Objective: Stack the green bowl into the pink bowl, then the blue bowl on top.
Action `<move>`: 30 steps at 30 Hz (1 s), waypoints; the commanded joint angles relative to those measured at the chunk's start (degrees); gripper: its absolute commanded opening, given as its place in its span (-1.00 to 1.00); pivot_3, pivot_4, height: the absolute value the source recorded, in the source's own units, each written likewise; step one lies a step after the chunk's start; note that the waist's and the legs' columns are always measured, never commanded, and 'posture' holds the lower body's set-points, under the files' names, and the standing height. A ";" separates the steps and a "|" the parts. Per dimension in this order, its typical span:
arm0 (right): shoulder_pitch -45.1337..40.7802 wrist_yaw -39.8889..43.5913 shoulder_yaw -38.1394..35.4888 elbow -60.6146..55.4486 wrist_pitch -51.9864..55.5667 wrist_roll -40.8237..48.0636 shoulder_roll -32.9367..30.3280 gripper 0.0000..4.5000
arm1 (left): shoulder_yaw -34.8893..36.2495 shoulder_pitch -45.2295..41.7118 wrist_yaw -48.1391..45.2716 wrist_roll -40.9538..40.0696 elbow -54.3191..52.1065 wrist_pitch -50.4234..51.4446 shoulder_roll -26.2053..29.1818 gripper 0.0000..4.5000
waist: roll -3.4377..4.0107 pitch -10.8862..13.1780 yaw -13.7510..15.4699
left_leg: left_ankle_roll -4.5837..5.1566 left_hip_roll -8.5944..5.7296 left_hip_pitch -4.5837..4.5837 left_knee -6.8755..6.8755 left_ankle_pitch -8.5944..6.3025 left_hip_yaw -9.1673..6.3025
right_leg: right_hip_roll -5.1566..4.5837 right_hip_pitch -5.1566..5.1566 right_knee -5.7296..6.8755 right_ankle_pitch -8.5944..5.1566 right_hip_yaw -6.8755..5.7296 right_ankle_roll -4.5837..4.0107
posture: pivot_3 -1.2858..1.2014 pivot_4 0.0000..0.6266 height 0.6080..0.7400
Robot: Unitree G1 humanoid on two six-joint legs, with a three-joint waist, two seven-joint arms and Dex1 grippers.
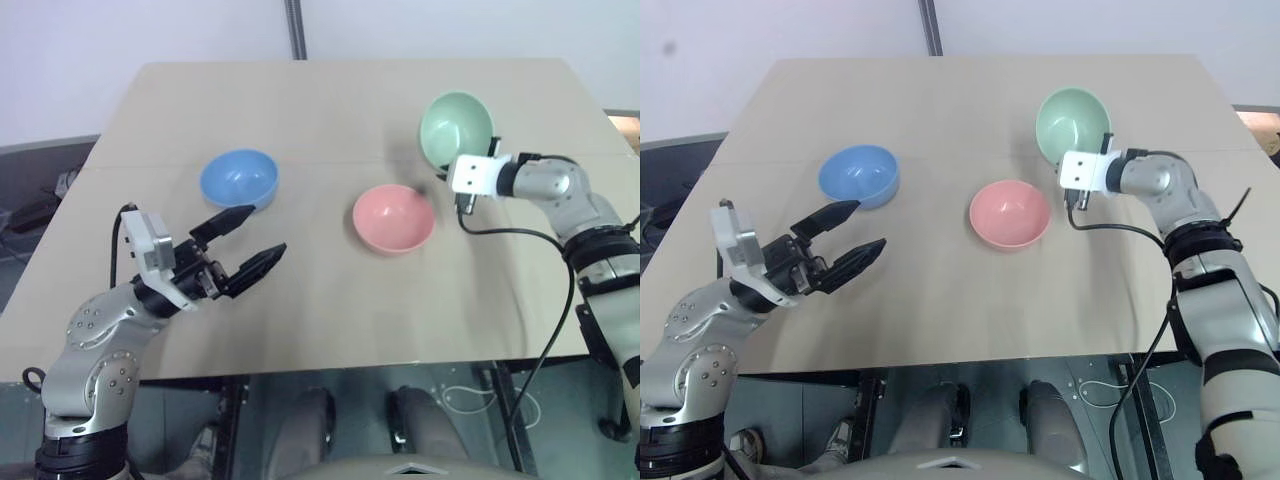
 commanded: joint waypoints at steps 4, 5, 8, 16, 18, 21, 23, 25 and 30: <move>15.85 11.92 -6.84 -50.76 35.45 23.30 -4.91 -0.96 | 0.38 -2.06 -4.53 -2.08 2.32 -1.58 -0.06 1.00 | 0.03 -0.03 0.47 | 0.10 0.03 -0.48 0.07 -0.06 -0.22 | -0.02 -0.38 0.00 0.00 -0.18 0.00 | 0.03 -0.52 1.00; 17.26 11.58 -6.79 -55.22 40.29 25.21 -4.86 -0.96 | 0.17 -2.42 -4.84 -1.67 3.05 -1.83 -0.11 1.00 | 0.03 -0.03 0.54 | 0.10 0.03 -0.57 0.11 -0.06 -0.26 | -0.02 -0.43 0.02 0.01 -0.21 0.00 | 0.03 -0.52 1.00; 20.77 9.15 -4.29 -62.24 49.12 26.17 -2.76 -0.80 | -0.76 -3.78 -5.00 -0.74 4.62 -2.28 -0.38 1.00 | 0.01 -0.04 0.55 | 0.12 0.02 -0.54 0.14 -0.07 -0.25 | -0.02 -0.42 0.05 0.01 -0.20 0.00 | 0.03 -0.52 1.00; 21.51 3.29 -2.88 -59.56 46.10 17.75 -0.78 0.57 | -1.49 -5.89 -0.01 5.29 6.28 -2.54 0.10 1.00 | -0.02 -0.06 1.34 | 0.03 -0.04 -0.53 0.28 -0.01 -0.28 | -0.02 -0.42 0.13 0.06 -0.28 -0.05 | 0.03 -0.52 1.00; 22.58 2.94 -6.16 -61.43 46.01 20.17 -0.57 0.57 | -2.45 -6.40 4.22 10.79 5.91 -2.26 1.42 1.00 | -0.03 -0.05 1.45 | -0.14 -0.05 -0.56 0.26 0.09 -0.28 | -0.01 -0.42 0.07 0.05 -0.28 -0.05 | 0.03 -0.52 1.00; 25.76 1.43 -12.82 -66.52 48.93 27.75 1.94 0.57 | -5.19 -8.79 11.57 22.92 6.00 -2.43 4.60 1.00 | -0.04 -0.05 1.72 | -0.12 -0.07 -0.61 0.24 0.08 -0.29 | -0.02 -0.41 0.02 0.05 -0.30 -0.04 | 0.03 -0.52 1.00; 28.37 0.72 -14.63 -69.68 50.27 29.66 2.34 0.57 | -6.61 -11.15 15.86 27.63 6.86 -0.03 5.99 1.00 | -0.04 -0.05 1.97 | 0.09 -0.07 -0.61 0.24 -0.05 -0.33 | -0.02 -0.40 0.03 0.05 -0.33 -0.04 | 0.03 -0.52 1.00; 31.78 -0.63 -15.44 -73.25 51.66 30.68 2.52 0.57 | -10.81 -14.14 17.77 34.69 8.66 1.55 8.82 1.00 | -0.06 -0.06 2.03 | 0.11 -0.08 -0.59 0.25 -0.06 -0.33 | -0.01 -0.40 0.06 0.06 -0.35 -0.04 | 0.03 -0.52 1.00; 37.52 -5.90 -15.96 -78.25 53.91 30.01 3.56 0.57 | -22.40 -23.35 17.47 48.63 19.38 -2.29 13.00 1.00 | -0.03 -0.06 1.73 | 0.12 -0.11 -0.49 0.26 -0.05 -0.26 | 0.06 -0.39 0.21 0.05 -0.51 -0.04 | 0.03 -0.52 1.00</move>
